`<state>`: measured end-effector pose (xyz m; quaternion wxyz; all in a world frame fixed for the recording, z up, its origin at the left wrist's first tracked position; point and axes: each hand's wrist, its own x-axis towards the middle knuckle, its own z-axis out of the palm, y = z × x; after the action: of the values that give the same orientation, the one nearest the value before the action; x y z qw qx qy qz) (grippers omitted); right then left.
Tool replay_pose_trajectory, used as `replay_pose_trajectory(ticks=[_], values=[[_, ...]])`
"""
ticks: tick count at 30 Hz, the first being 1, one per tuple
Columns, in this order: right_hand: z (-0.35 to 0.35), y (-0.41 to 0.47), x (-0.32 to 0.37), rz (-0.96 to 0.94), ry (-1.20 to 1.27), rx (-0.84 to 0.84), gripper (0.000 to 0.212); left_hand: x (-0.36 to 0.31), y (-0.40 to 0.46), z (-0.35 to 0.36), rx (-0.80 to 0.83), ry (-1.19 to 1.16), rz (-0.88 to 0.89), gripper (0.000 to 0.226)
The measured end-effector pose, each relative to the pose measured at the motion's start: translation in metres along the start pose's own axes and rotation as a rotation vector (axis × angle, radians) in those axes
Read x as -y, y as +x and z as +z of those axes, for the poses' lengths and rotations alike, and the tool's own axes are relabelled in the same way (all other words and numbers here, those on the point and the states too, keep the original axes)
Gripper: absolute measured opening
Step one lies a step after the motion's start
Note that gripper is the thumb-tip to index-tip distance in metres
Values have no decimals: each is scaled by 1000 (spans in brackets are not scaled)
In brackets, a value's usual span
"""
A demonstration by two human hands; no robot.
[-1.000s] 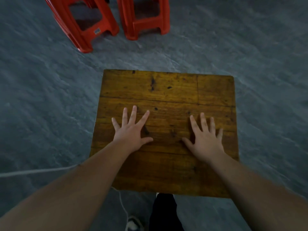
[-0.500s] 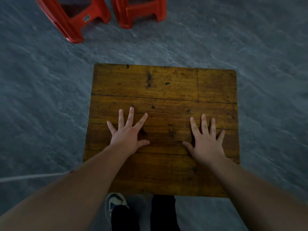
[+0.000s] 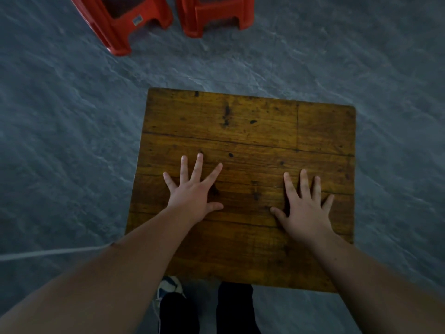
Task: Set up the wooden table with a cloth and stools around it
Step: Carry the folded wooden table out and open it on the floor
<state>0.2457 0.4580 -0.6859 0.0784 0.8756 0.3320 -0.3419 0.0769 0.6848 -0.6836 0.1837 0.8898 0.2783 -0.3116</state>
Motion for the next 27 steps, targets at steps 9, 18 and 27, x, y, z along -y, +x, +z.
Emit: replay_pose_trajectory(ticks=[9,18,27], values=[[-8,-1,2,11,36,5,91,-2,-2,-6,10,-1,-15,104],[-72,-57,33,-39,23,-71,75,-14,-83,-52,-162,-133,-78,77],[-203,-223,92,-250,-59,-274,73,-1,-280,-168,-362,-255,-187,72]])
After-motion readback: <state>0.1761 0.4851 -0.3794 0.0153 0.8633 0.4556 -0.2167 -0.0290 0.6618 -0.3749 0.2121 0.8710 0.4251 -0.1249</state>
